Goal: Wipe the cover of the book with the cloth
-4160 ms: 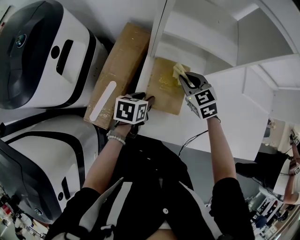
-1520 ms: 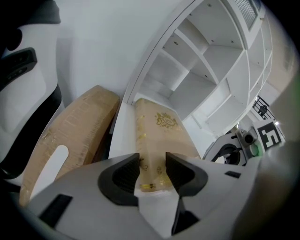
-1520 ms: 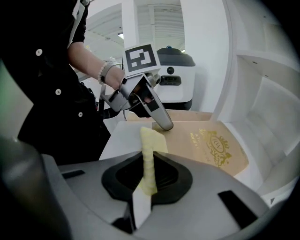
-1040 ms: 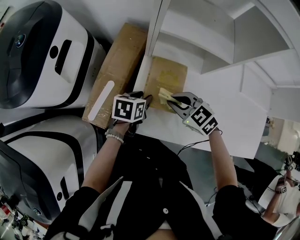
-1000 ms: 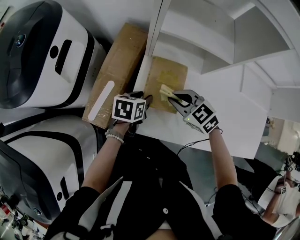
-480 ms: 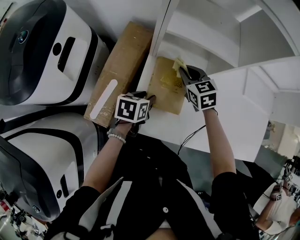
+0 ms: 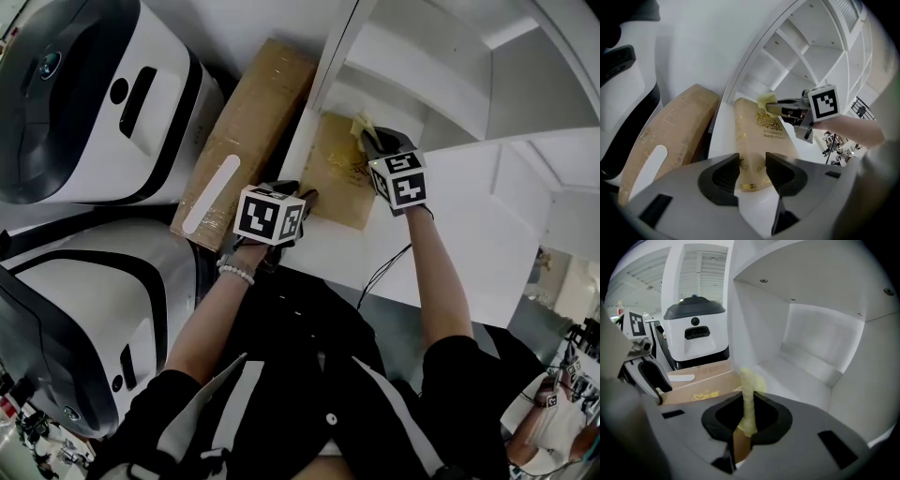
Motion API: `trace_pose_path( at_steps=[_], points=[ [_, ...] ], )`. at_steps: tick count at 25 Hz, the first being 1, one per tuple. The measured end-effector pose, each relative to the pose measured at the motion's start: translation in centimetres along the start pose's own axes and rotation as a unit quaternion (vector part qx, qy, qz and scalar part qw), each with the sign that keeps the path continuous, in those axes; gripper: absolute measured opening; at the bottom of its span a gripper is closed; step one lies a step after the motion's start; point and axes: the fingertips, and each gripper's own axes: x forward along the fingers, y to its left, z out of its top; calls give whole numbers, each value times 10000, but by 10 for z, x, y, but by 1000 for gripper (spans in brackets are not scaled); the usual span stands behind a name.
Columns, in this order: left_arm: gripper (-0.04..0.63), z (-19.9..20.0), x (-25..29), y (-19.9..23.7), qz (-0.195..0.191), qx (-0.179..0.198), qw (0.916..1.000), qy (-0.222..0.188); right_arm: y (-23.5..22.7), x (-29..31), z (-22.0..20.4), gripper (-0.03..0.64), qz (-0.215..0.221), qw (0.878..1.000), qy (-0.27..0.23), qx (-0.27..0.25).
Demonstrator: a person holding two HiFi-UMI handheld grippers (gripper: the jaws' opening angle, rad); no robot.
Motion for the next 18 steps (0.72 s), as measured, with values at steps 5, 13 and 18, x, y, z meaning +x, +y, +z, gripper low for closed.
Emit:
trace_pose_path(
  at_steps=[5,13,18],
  points=[
    [176,-1,0,0,1,-21,10000,-22,17,-1,1,37,355,9993,-23,-135],
    [176,0,0,0,8,-33,10000,-58,61,-11,-4,37,1030,9933,23,-521],
    [176,-1,0,1,26,-40,10000,-71,88,-21,-14,37,1367,9887,50,-610]
  ],
)
